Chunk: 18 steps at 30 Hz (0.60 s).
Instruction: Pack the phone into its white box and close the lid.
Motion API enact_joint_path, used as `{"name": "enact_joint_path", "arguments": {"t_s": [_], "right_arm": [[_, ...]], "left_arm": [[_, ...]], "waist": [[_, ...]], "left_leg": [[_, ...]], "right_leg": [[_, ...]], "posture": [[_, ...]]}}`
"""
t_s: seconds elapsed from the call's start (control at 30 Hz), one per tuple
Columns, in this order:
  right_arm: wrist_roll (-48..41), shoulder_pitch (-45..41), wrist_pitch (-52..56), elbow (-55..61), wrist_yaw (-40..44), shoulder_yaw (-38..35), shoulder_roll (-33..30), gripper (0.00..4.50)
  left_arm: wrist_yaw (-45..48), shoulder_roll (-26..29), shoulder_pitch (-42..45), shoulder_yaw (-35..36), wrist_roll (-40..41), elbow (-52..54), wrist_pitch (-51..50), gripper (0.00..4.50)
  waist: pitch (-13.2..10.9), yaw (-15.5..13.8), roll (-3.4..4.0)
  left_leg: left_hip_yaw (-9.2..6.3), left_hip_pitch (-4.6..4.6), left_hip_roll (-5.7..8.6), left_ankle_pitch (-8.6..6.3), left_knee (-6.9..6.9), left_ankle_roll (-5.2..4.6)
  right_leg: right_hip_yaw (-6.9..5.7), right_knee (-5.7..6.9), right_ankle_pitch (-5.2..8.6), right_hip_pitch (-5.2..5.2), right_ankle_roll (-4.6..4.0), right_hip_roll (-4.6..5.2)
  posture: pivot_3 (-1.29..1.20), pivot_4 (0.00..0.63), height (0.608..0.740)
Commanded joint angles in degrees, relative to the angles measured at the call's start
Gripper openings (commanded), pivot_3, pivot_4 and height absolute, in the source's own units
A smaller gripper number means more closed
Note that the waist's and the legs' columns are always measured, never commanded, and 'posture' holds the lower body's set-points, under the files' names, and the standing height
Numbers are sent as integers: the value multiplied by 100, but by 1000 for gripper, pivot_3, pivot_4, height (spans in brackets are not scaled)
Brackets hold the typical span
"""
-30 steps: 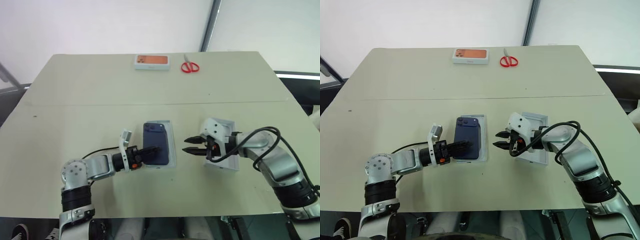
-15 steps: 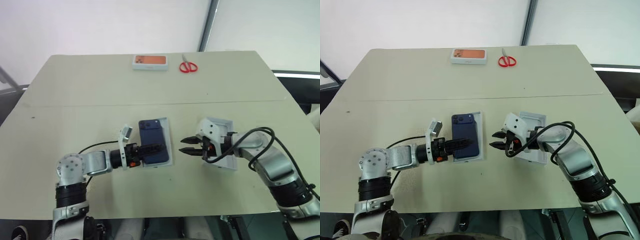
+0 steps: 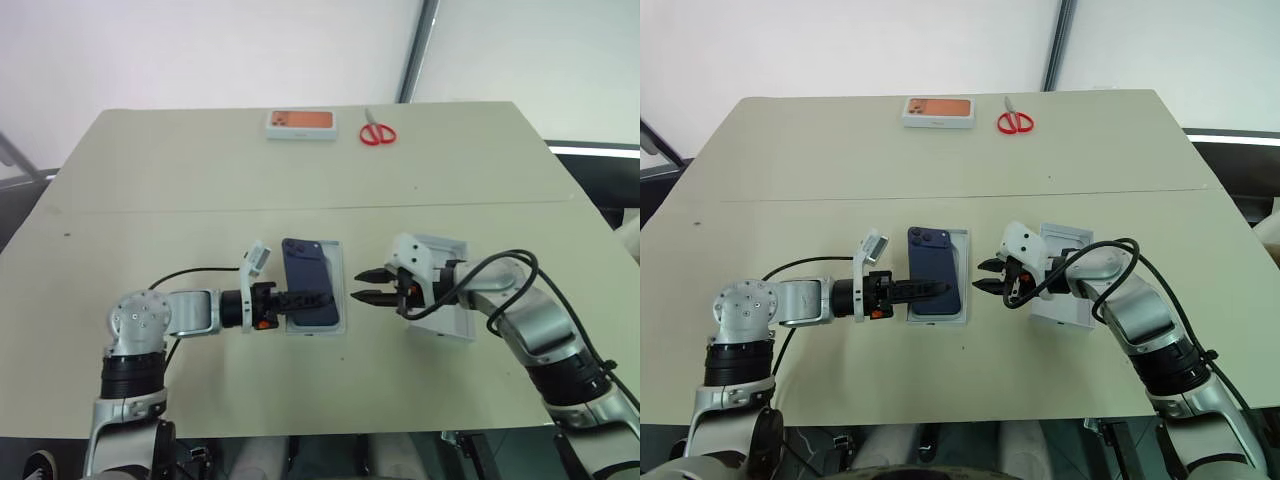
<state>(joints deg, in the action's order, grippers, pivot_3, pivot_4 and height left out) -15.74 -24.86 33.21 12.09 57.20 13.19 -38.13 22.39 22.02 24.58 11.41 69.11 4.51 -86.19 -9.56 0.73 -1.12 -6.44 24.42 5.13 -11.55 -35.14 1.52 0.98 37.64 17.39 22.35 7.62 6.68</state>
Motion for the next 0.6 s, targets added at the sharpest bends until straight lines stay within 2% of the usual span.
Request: {"name": "enact_joint_path", "arguments": {"t_s": [0.03,0.2,0.37,0.6], "right_arm": [[22,-70,-129,63,-1,-60,8,1671],[10,-57,-107,104,-21,-59,54,1671],[52,-63,-130,90,-42,-12,125,1671],[110,-138,-163,8,-47,3,205,1671]], "left_arm": [[209,201,62,16,-22,-34,-49,4418],[385,488,90,5,-89,26,10,4418],[321,427,323,96,-226,-148,230,4418],[535,486,371,-286,-641,-5,443,4418]], "waist": [[-1,-3,1],[-1,-6,1],[-1,-15,1],[-2,-5,-1]], "left_leg": [[0,0,0,0,1,0],[0,0,0,0,0,0],[0,1,2,0,-1,0],[-1,2,2,0,1,0]], "right_leg": [[1,0,0,2,0,0],[1,0,0,1,0,1],[0,-1,0,-1,0,3],[1,-1,0,2,0,3]], "posture": [[0,150,740],[0,150,740],[0,150,740],[0,150,740]]}}
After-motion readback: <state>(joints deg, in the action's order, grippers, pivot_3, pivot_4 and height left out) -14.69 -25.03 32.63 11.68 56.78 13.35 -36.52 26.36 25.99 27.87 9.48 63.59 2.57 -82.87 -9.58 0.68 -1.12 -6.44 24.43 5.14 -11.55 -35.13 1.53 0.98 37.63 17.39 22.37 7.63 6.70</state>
